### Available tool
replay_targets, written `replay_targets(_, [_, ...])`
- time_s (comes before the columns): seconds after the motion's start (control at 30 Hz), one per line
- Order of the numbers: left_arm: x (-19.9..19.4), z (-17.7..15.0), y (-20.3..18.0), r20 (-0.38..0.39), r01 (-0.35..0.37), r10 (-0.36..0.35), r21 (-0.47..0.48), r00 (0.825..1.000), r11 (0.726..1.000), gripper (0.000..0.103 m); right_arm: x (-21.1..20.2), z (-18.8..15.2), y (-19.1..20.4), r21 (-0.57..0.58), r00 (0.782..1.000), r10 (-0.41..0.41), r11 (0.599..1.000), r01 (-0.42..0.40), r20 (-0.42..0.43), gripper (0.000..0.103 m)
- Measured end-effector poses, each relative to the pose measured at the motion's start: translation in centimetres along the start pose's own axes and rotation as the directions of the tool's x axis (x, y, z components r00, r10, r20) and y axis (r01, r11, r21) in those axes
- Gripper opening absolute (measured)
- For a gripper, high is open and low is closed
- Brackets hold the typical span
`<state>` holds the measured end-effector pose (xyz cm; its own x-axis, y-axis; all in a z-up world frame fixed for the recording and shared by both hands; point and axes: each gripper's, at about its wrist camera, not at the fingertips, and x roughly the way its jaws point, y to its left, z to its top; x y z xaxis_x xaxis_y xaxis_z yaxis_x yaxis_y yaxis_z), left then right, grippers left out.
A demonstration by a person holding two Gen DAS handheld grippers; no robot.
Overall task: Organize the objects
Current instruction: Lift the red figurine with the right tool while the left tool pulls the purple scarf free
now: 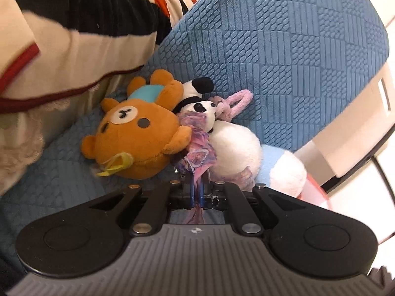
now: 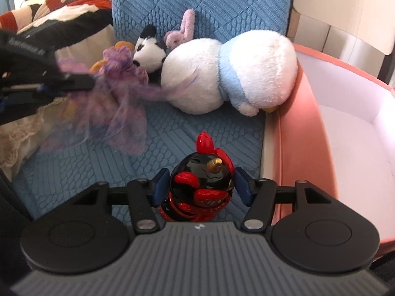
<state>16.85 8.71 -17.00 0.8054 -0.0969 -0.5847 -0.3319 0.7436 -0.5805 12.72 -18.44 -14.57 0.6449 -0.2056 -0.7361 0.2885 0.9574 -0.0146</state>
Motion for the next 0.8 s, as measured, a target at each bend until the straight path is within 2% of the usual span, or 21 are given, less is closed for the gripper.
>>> replay_targets(0.17, [-2.3,-0.8,0.0,-0.027,0.011,-0.011,0.009,1.0,1.0,0.005,-1.4,-0.5,-0.1,0.01,1.0,0.003,1.0,-0.003,0.026,0.06])
replay_targets(0.43, [-6.8,-3.8,-0.8,-0.065,0.019,-0.015,0.056,0.998,0.998,0.005,-2.9,-2.0,0.4,-0.006,1.0,0.026,1.0,-0.026,0.006,0.06])
replay_targets(0.73, [-5.7,-4.0,0.1,-0.093,-0.068,0.07,0.026,0.993,0.997,0.007,-1.6,-2.8,0.6,-0.037,0.999,0.028,0.999,-0.029,-0.02,0.061])
replay_targets(0.77, [-5.4,-3.8,0.1,-0.104,-0.085,0.086,0.021,0.991,0.996,0.013,-1.6,-2.8,0.5,-0.039,0.999,0.03,0.999,-0.031,-0.018,0.061])
replay_targets(0.8, [-5.1,-3.7,0.3,-0.113,-0.1,0.101,0.015,0.988,0.995,0.024,-1.6,-2.8,0.5,-0.041,0.999,0.032,0.999,-0.032,-0.015,0.061])
